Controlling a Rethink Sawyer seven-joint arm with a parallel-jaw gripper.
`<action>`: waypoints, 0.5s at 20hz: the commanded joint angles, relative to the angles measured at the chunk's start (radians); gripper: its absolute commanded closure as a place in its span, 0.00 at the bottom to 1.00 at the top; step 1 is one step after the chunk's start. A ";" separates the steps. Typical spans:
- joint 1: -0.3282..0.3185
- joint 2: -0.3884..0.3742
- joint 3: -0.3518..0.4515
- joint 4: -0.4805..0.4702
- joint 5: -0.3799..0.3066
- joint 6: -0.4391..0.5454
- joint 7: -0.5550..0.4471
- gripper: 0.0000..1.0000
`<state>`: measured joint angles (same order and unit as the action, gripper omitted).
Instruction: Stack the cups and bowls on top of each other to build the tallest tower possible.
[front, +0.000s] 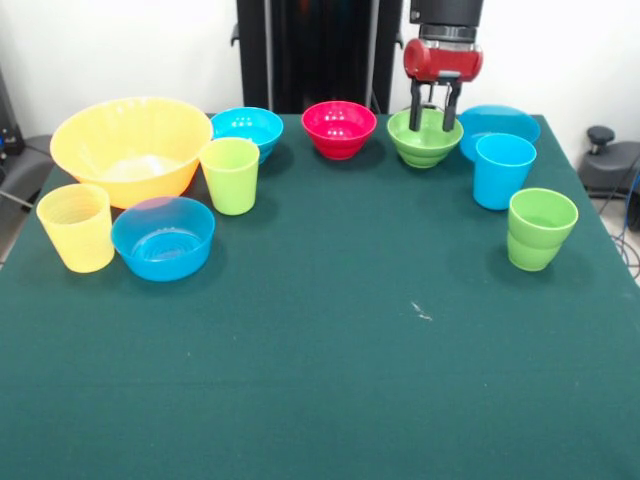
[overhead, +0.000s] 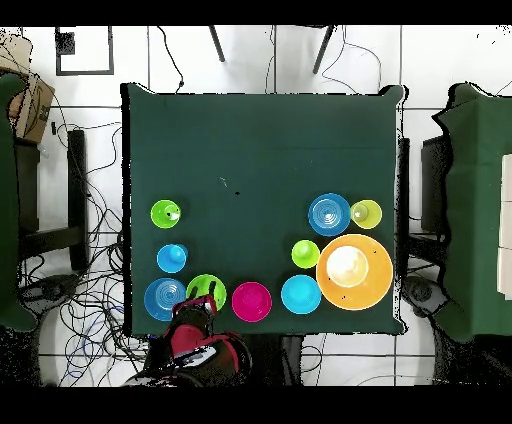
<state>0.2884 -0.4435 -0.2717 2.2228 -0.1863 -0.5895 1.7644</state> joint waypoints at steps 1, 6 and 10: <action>-0.017 0.042 0.124 -0.091 -0.020 -0.050 0.181 0.00; -0.021 0.043 0.133 -0.093 -0.023 -0.052 0.180 0.00; -0.014 0.051 0.133 -0.097 -0.018 -0.059 0.174 0.00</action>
<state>0.2869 -0.4287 -0.2545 2.2227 -0.1863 -0.6205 1.7644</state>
